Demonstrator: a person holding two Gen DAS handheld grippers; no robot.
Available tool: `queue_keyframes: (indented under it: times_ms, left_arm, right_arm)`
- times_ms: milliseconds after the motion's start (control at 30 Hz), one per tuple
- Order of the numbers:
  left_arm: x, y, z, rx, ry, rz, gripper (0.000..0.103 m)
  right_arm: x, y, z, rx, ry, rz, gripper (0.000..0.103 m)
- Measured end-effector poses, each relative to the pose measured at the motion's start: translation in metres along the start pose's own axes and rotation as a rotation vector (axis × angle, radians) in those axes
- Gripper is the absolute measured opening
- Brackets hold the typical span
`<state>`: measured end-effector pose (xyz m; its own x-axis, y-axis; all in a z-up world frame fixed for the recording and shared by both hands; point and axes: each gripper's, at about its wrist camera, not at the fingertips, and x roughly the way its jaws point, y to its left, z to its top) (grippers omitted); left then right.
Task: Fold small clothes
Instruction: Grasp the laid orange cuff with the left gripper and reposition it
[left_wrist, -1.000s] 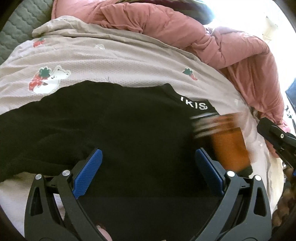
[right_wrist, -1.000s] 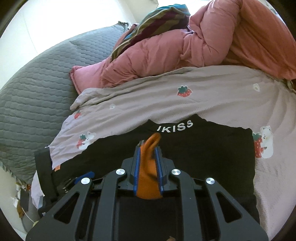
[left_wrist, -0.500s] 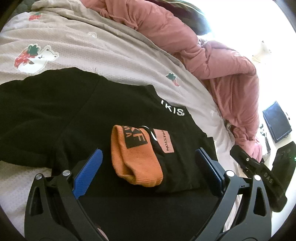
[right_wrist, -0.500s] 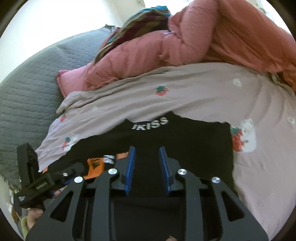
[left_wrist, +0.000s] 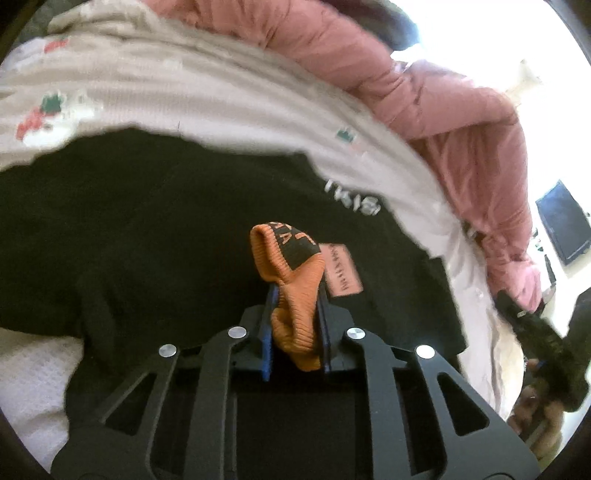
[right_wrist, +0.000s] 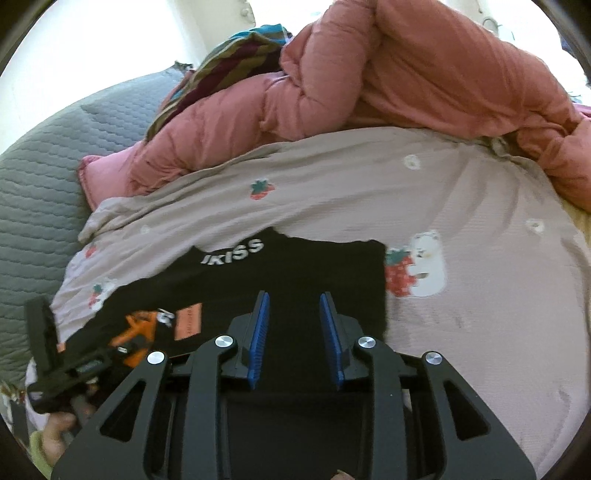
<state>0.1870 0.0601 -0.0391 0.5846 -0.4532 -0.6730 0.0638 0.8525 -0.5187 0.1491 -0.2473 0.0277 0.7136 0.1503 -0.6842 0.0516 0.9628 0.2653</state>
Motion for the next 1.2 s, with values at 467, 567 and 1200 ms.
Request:
queue_keyframes:
  times_ms: [467,567,1200]
  left_arm:
    - [-0.041,0.010,0.018,0.078,-0.145,0.224,0.031]
    - [-0.040,0.007,0.017,0.097,-0.126,0.223,0.031]
    - [0.007,0.012,-0.006,0.158,0.081,0.292,0.053]
  right_arm:
    - [0.022,0.008,-0.017,-0.078,0.075,-0.037,0.028]
    - [0.030,0.020,-0.025,-0.125,0.099,-0.028,0.029]
    - [0.073,0.015,-0.049,-0.159,0.252,-0.078,0.044]
